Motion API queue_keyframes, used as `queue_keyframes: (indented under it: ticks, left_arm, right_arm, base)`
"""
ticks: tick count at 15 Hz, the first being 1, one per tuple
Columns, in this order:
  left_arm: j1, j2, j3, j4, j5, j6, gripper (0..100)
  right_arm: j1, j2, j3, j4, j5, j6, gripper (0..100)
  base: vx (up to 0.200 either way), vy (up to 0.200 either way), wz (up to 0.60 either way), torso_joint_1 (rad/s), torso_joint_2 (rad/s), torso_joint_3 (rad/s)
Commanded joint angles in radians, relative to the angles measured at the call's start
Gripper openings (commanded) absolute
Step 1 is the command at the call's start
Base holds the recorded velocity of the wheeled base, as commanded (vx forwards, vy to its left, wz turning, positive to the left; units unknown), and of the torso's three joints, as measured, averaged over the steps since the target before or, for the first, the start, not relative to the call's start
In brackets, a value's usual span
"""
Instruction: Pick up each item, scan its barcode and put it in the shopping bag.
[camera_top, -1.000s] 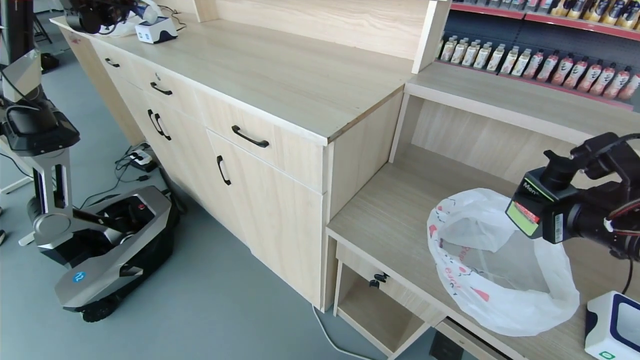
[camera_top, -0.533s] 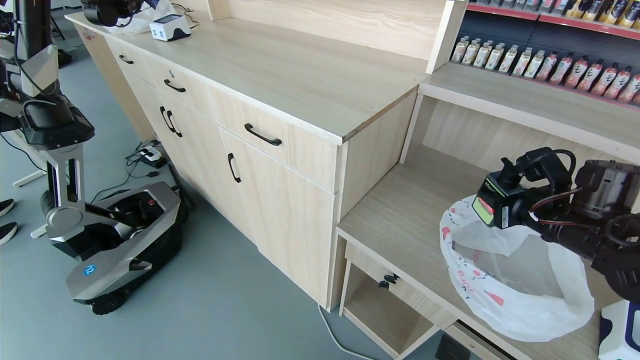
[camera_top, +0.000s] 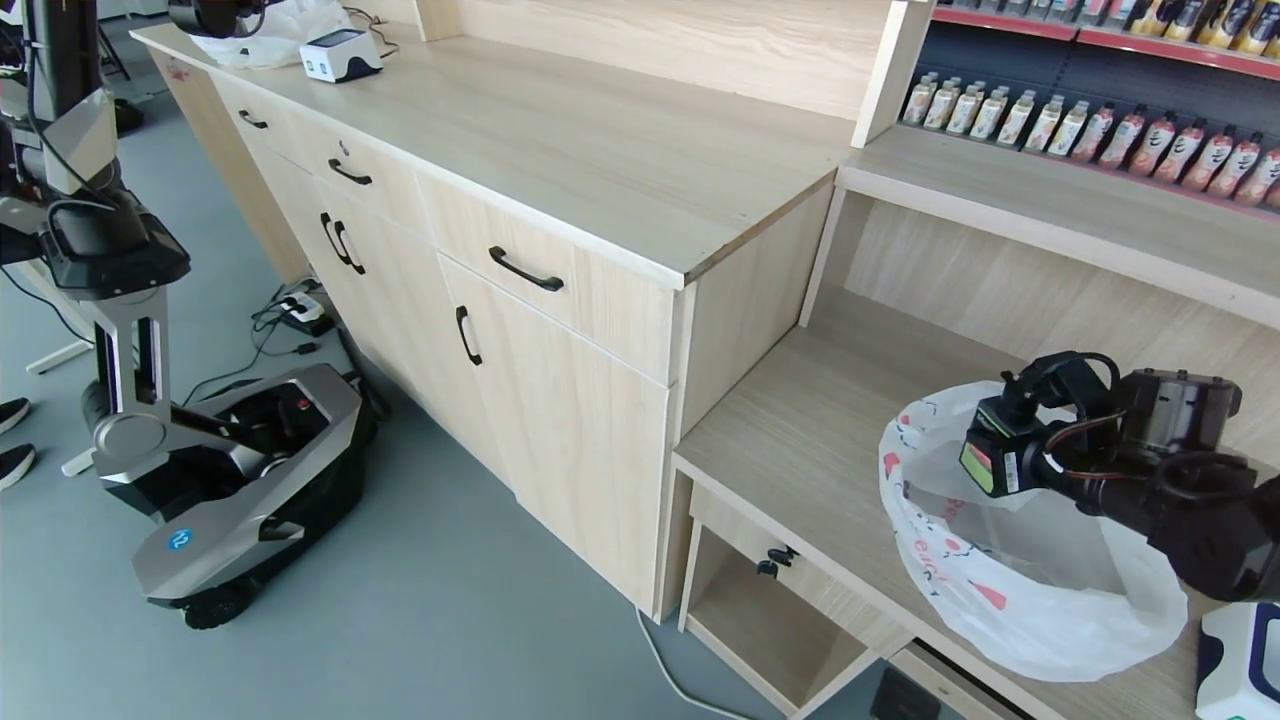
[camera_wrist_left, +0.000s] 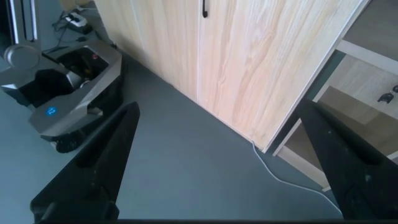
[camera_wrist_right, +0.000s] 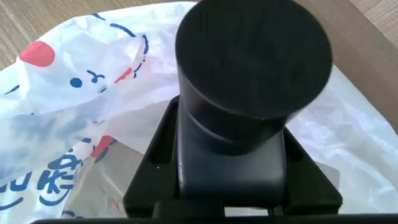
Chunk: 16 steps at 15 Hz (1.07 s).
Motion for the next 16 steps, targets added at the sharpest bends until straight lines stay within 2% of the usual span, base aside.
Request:
queue_keyframes:
  ticks: [1, 4, 13, 14, 16]
  left_arm:
    - [0.0, 0.0, 0.0, 0.0, 0.0, 0.001, 100]
    - [0.0, 0.0, 0.0, 0.0, 0.0, 0.001, 100]
    - [0.0, 0.0, 0.0, 0.0, 0.0, 0.001, 100]
    - [0.0, 0.0, 0.0, 0.0, 0.0, -0.001, 100]
    - [0.0, 0.001, 0.0, 0.0, 0.0, -0.001, 100]
  right_arm:
    - [-0.006, 0.069, -0.017, -0.046, 0.019, 0.008, 0]
    - [-0.006, 0.133, -0.034, -0.131, 0.096, 0.012, 0]
    - [-0.035, 0.14, -0.03, -0.139, 0.103, 0.004, 0]
    - [-0.037, 0.129, -0.028, -0.135, 0.113, 0.004, 100]
    - [-0.04, 0.091, -0.023, -0.13, 0.163, 0.004, 100]
  base:
    - [0.0, 0.0, 0.0, 0.0, 0.0, 0.0]
    - [0.0, 0.0, 0.0, 0.0, 0.0, 0.0]
    - [0.0, 0.0, 0.0, 0.0, 0.0, 0.0]
    - [0.0, 0.0, 0.0, 0.0, 0.0, 0.0]
    - [0.0, 0.0, 0.0, 0.0, 0.0, 0.0]
